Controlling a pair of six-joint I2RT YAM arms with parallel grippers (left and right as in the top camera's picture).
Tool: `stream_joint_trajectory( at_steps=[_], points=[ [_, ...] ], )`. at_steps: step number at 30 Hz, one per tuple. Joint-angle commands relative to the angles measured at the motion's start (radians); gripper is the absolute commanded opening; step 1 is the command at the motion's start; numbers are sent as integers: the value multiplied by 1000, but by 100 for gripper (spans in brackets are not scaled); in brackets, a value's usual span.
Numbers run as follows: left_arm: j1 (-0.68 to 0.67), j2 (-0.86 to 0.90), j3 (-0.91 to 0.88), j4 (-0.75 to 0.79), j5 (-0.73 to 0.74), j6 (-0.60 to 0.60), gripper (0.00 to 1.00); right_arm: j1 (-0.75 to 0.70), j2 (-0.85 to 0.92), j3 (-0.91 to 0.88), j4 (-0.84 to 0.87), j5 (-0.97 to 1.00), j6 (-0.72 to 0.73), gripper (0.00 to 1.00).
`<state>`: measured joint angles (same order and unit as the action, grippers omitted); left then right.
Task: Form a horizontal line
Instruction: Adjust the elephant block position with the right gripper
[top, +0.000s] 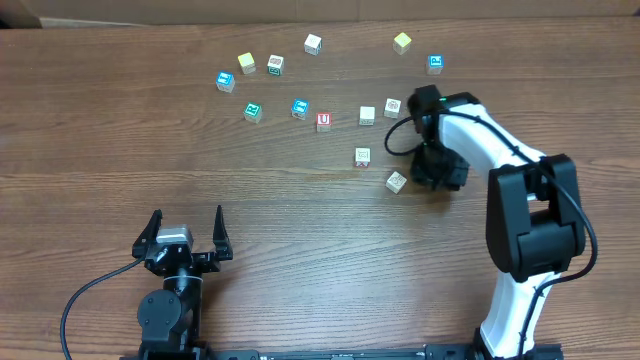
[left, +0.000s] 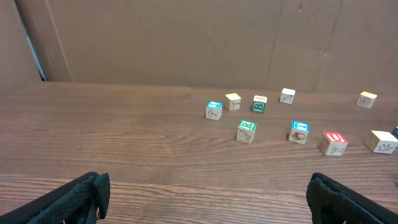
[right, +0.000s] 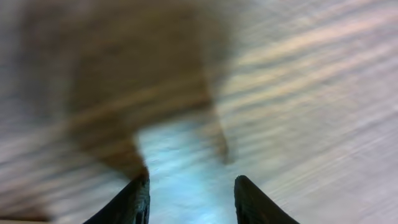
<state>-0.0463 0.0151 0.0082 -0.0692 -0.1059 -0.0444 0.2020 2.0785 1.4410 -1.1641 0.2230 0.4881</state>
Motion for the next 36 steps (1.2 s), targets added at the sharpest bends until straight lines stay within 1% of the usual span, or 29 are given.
stream_joint_trajectory(
  at_steps=[1, 3, 5, 8, 15, 22, 23, 24, 26, 36],
  points=[
    [-8, -10, -2, -1, -2, 23, 100, -27, 3, -26, -31, -27, -22, 33],
    [-8, -10, -2, -1, -2, 23, 100, -29, 3, -26, -54, -70, -47, 15],
    [-8, -10, -2, -1, -2, 23, 100, -29, 3, -26, -76, -143, -63, 4],
    [-8, -10, -2, -1, -2, 23, 99, -24, 3, -27, -101, -254, -105, 4],
    [-8, -10, -2, -1, -2, 23, 99, 4, 3, -27, -103, -361, -104, 4],
    [-8, -10, -2, -1, -2, 23, 100, 55, 3, -27, -55, -367, -103, 5],
    [-8, -10, -2, -1, -2, 23, 100, 62, 3, -27, -46, -367, -103, 6],
    [-8, -10, -2, -1, -2, 23, 100, 69, 3, -27, -35, -367, -103, 8],
    [-8, -10, -2, -1, -2, 23, 100, 80, 3, -27, -16, -367, -103, 9],
    [-8, -10, -2, -1, -2, 23, 100, 92, 3, -27, 95, -367, -96, 9]
  ],
)
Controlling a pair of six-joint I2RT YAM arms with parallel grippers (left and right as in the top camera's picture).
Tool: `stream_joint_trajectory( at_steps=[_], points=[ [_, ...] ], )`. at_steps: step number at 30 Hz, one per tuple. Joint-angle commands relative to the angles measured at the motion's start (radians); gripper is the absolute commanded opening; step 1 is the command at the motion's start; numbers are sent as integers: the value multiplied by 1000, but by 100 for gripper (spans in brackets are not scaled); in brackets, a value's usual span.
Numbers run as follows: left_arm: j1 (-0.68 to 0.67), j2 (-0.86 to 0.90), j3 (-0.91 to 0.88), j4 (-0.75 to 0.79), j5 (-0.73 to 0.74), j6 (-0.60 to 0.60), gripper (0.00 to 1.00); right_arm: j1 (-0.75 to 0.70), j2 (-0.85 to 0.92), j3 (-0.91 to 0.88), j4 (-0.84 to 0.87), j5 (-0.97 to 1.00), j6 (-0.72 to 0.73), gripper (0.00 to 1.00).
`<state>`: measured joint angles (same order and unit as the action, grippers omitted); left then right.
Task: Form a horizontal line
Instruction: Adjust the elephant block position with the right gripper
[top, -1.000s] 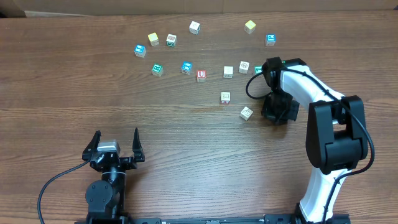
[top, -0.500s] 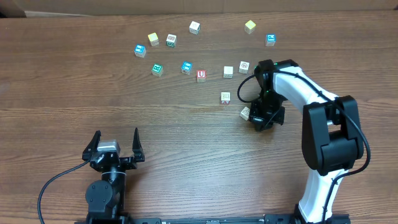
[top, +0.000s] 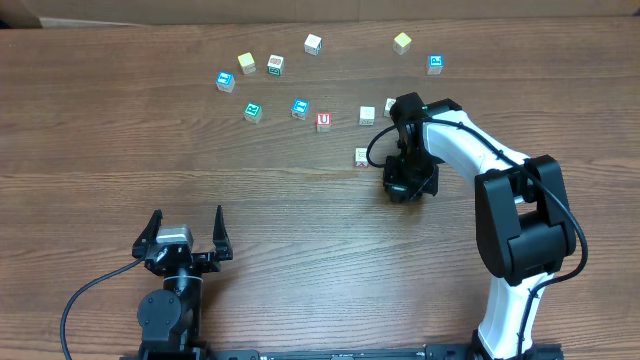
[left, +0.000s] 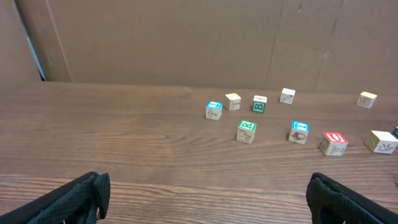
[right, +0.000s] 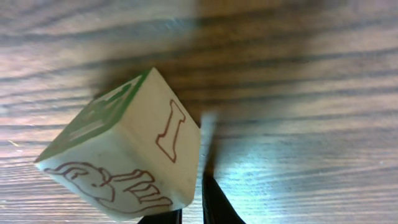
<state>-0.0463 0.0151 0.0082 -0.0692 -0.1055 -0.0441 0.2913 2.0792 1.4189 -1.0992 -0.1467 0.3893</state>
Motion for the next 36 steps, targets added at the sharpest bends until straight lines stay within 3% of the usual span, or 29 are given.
stream_joint_trajectory(
  at_steps=[1, 19, 28, 36],
  points=[
    [-8, -10, -2, -1, -2, 22, 100, 2, 3, -5, 42, 2, 3, 9],
    [-8, -10, -2, -1, -2, 22, 100, 2, 3, -5, 174, 3, 2, 12],
    [-8, -10, -2, -1, -2, 22, 100, -1, 3, -5, 29, 129, 2, 12],
    [-8, -10, -2, -1, -2, 22, 99, -5, 3, -5, 105, 51, 2, 13]
  ],
)
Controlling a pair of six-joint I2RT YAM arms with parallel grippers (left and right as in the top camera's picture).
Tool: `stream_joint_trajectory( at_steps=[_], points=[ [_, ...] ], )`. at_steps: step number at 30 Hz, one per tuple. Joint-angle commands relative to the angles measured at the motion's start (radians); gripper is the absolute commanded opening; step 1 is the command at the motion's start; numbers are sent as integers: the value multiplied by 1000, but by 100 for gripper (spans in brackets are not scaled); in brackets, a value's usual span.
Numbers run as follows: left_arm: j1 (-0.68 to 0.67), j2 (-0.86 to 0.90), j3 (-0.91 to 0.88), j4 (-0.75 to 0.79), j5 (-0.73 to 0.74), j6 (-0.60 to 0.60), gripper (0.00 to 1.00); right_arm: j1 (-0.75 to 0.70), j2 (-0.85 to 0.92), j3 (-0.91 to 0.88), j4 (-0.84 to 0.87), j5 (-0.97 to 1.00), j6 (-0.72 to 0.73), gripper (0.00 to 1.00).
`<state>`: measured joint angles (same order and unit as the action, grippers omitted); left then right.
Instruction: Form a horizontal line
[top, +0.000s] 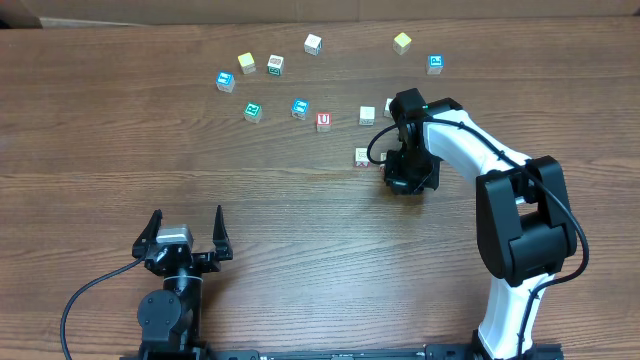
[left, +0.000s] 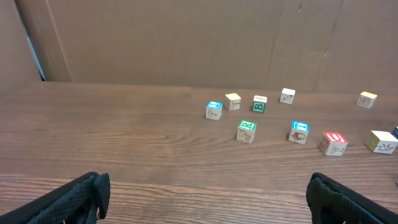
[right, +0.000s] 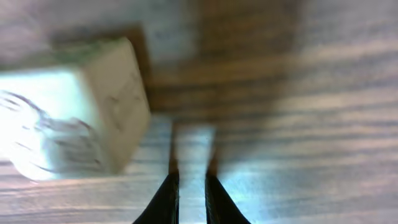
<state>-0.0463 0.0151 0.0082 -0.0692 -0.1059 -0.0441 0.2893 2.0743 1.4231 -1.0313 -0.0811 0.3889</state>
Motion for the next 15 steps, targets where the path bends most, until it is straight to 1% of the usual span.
stream_joint_trajectory(
  at_steps=[1, 6, 15],
  points=[
    [-8, -10, -2, -1, -2, 22, 100, -2, 8, -9, 52, -23, 3, 13],
    [-8, -10, -2, -1, -2, 22, 100, -2, 8, -9, 103, -29, 3, 13],
    [-8, -10, -2, -1, -2, 22, 100, -2, 8, -9, 117, -29, 3, 13]
  ],
)
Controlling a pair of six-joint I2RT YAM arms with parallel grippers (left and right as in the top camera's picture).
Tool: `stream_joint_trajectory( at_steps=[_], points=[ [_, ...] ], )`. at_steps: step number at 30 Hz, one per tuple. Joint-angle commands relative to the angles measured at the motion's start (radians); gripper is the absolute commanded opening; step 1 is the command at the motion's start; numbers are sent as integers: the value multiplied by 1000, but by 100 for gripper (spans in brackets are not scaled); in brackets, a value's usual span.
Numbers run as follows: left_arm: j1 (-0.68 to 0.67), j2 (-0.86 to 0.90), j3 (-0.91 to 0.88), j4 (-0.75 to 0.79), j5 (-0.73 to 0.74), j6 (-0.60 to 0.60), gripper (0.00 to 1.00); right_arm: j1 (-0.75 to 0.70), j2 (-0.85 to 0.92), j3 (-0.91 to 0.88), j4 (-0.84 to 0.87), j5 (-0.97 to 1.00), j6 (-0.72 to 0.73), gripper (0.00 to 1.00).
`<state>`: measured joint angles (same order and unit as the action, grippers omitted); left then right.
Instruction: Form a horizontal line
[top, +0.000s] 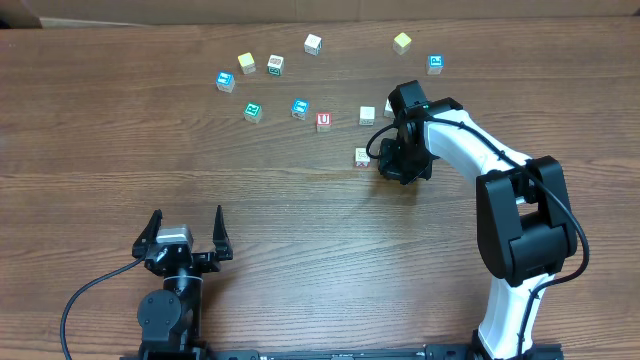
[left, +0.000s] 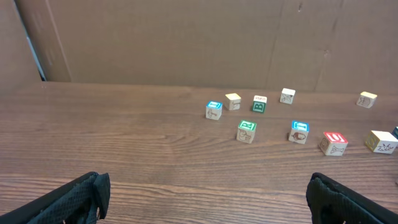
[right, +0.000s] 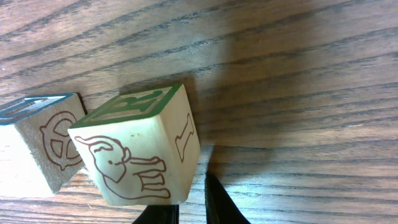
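Note:
Several small picture cubes lie scattered over the far half of the wooden table (top: 200, 180). In the right wrist view an elephant cube (right: 140, 152) with a green top stands on the wood, close beside a cube with a wheel drawing (right: 37, 146). My right gripper (right: 186, 202) is shut, its narrow fingertips down at the elephant cube's near side and holding nothing. From overhead the right gripper (top: 398, 162) covers that cube, just right of the wheel cube (top: 362, 157). My left gripper (top: 185, 230) rests open at the near edge.
A loose row runs through a green cube (top: 252, 111), a blue cube (top: 300, 108), a red cube (top: 323, 121) and a pale cube (top: 367, 115). More cubes lie farther back (top: 275, 65), (top: 402, 42). A cardboard wall (left: 186, 37) closes the far side.
My right gripper has shifted a little toward the far left. The elephant cube now stands close beside the wheel cube. The left arm has not moved.
At first the elephant cube lay alone, nearer and to the right of the wheel cube, with my right gripper to its right, fingers apart. Then the gripper was over it, fingers together behind the cube. The cube now stands next to the wheel cube.

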<state>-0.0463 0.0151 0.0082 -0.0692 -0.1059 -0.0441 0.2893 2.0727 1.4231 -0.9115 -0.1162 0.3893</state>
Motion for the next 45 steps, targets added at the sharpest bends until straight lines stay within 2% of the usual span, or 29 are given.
stream_joint_trajectory(
  at_steps=[1, 7, 12, 25, 36, 45],
  points=[
    [-8, -10, -2, -1, -2, 22, 100, -2, 9, -9, -14, 7, 2, 13],
    [-8, -10, -3, -1, -2, 22, 99, -5, 9, -9, -89, 106, -1, 13],
    [-8, -10, -2, -1, -2, 22, 100, -21, 9, -9, -82, 187, -1, 14],
    [-8, -10, -2, -1, -2, 22, 99, -45, 9, -9, 45, 135, 2, 14],
    [-8, -10, -2, -1, -2, 22, 100, -42, 9, -9, 66, 16, 2, 14],
    [-8, -10, -3, -1, -2, 22, 100, -42, 9, -9, 70, 8, 1, 14]
  ],
)
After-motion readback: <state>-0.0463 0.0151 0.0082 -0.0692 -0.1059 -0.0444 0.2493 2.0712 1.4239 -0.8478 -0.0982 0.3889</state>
